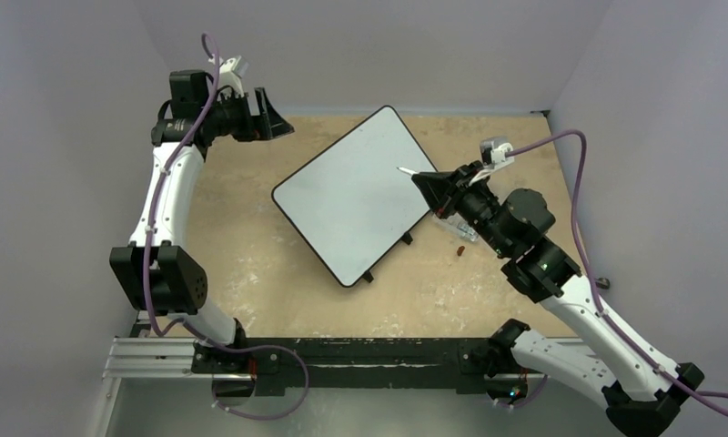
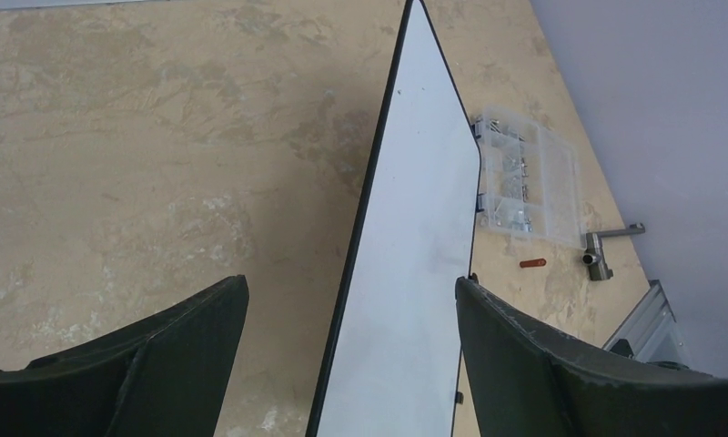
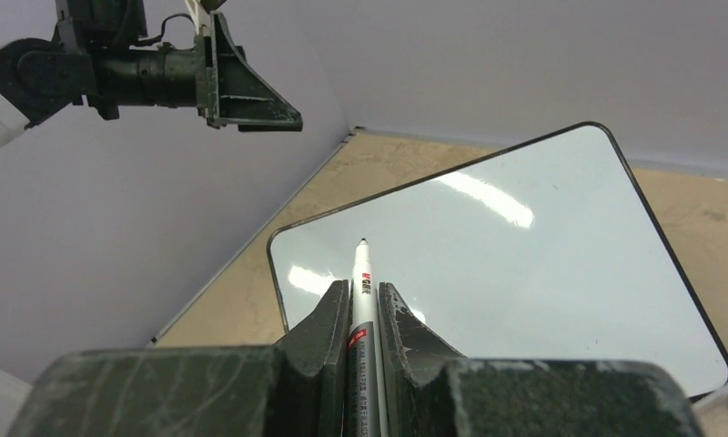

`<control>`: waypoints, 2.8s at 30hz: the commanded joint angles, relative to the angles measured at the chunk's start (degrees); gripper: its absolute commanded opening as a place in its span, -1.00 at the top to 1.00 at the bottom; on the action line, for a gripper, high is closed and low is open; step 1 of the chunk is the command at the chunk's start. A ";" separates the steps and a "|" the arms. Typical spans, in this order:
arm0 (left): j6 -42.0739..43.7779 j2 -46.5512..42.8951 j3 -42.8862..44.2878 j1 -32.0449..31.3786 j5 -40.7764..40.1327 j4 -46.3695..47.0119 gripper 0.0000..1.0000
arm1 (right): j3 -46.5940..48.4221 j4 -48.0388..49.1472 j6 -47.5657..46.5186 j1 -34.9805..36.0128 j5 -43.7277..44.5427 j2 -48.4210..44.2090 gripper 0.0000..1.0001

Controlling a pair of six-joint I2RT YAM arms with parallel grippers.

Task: Write a sentence on the whiteboard
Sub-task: Pick up the whiteboard from the whiteboard stand, then hold the whiteboard on the whiteboard stand.

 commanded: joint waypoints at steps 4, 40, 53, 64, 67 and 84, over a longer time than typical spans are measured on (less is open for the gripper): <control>1.64 3.74 1.12 1.65 6.65 0.92 -0.65 | -2.74 1.23 -1.38 0.03 1.05 -2.56 1.00; 0.85 20.44 5.86 -1.74 22.04 -5.77 -0.35 | -5.30 3.17 0.42 -0.01 -5.89 -2.71 1.00; 5.63 21.93 6.26 -6.01 17.80 -12.35 -0.03 | -6.03 2.53 1.50 -0.01 -6.96 -3.86 1.00; 5.48 22.70 7.04 -6.54 16.59 -13.27 0.91 | -6.50 2.45 1.33 -0.04 -7.58 -3.68 1.00; 5.81 22.41 6.86 -6.55 16.59 -13.27 1.00 | -6.99 3.28 1.20 0.01 -8.59 -2.85 1.00; 11.62 16.92 4.51 -8.95 13.05 -12.36 1.00 | -9.40 13.27 -1.82 0.01 -20.61 4.66 1.00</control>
